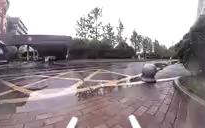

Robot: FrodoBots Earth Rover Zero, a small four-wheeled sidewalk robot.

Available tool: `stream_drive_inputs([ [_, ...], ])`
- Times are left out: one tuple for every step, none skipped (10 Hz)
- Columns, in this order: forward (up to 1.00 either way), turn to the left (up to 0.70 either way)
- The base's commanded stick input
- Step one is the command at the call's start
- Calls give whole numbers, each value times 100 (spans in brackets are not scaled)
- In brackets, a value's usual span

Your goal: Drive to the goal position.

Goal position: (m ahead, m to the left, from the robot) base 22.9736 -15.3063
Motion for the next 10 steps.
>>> stream_drive_inputs([
  [39, 0],
  [45, 0],
  [45, 0],
  [45, 0],
  [45, 0],
  [45, 0],
  [45, 0],
  [45, 0],
  [45, 0],
  [45, 0],
])
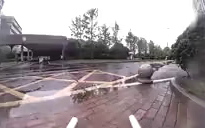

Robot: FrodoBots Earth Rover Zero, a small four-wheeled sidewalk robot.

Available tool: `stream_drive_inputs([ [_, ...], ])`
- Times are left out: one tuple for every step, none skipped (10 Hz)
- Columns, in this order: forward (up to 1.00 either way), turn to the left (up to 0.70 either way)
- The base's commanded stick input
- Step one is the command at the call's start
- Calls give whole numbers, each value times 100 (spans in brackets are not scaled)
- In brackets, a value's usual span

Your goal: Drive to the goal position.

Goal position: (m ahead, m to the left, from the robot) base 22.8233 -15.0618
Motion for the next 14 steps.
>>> stream_drive_inputs([
  [45, 0],
  [45, 0],
  [45, 0],
  [45, 0],
  [45, 0],
  [45, 0],
  [45, 0],
  [45, 0],
  [45, 0],
  [45, 0],
  [45, 0],
  [45, 0],
  [45, 0],
  [45, 0],
])
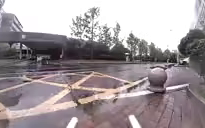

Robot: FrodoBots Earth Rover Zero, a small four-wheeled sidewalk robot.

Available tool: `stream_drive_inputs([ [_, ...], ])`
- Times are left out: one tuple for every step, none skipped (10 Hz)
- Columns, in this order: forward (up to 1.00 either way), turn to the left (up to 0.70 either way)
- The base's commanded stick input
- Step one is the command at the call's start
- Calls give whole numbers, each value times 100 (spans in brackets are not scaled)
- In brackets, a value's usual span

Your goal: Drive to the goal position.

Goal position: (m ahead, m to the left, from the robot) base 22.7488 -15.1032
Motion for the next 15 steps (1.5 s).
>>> stream_drive_inputs([
  [45, 0],
  [45, 0],
  [45, 0],
  [45, 0],
  [45, 0],
  [45, 0],
  [45, 0],
  [45, 0],
  [45, 0],
  [45, 0],
  [45, 0],
  [45, 0],
  [45, 0],
  [45, 0],
  [45, 0],
])
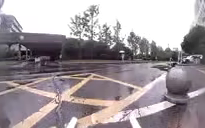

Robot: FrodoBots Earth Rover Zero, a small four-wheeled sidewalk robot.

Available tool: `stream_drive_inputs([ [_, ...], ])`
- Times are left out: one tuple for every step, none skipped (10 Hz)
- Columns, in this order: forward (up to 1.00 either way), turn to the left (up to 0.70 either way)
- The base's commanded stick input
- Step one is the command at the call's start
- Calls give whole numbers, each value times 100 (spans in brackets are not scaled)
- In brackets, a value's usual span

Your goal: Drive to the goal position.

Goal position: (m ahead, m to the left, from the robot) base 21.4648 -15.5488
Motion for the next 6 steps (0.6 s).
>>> stream_drive_inputs([
  [45, 0],
  [45, 0],
  [45, 0],
  [45, 0],
  [45, 0],
  [45, 0],
])
